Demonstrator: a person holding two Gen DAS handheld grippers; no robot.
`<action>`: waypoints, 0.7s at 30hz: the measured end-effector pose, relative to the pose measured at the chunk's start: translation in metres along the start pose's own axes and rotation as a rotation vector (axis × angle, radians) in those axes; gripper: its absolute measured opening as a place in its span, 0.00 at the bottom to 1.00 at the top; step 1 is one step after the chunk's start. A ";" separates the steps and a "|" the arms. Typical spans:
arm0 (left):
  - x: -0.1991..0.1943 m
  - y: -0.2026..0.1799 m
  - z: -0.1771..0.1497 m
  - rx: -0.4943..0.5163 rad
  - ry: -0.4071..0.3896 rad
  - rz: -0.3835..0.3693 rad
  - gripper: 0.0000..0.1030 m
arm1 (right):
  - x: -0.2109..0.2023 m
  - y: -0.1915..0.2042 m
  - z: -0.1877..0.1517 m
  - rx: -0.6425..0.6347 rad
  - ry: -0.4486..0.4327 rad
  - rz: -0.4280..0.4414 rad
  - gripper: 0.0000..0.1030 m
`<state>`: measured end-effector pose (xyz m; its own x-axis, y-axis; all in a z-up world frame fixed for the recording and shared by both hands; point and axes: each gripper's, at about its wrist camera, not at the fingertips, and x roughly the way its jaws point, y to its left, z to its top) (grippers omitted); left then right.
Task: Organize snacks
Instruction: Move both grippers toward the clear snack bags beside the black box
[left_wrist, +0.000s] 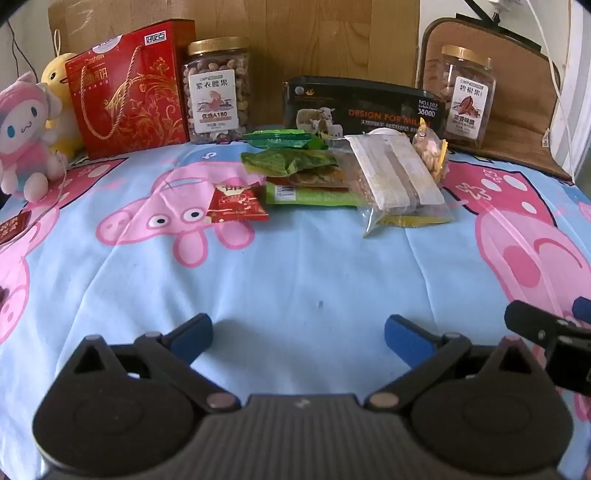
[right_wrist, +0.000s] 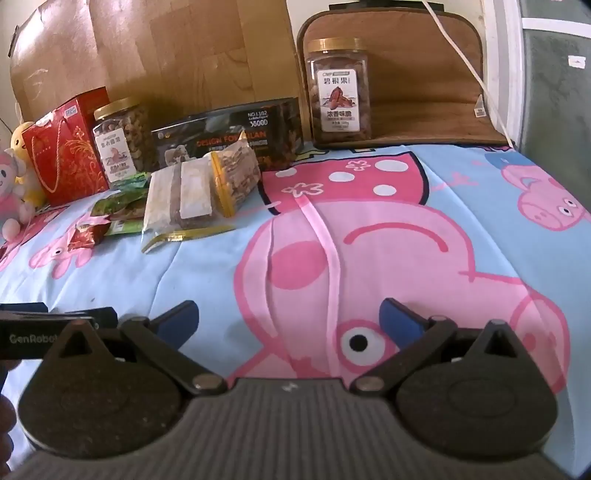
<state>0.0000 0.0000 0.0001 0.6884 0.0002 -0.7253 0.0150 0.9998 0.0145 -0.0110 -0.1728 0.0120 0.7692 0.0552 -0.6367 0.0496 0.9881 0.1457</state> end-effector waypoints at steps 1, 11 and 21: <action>0.000 0.000 0.000 0.002 0.000 0.002 1.00 | 0.000 0.000 0.000 0.002 -0.002 0.001 1.00; -0.001 0.001 -0.005 -0.003 -0.020 -0.014 1.00 | 0.000 -0.002 0.000 0.004 -0.007 0.008 1.00; -0.020 0.032 -0.012 -0.050 -0.172 -0.095 1.00 | -0.002 -0.004 0.007 -0.031 -0.045 0.056 0.99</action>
<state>-0.0221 0.0320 0.0069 0.7993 -0.0936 -0.5936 0.0529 0.9949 -0.0858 -0.0086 -0.1779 0.0180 0.7980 0.1050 -0.5935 -0.0135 0.9876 0.1566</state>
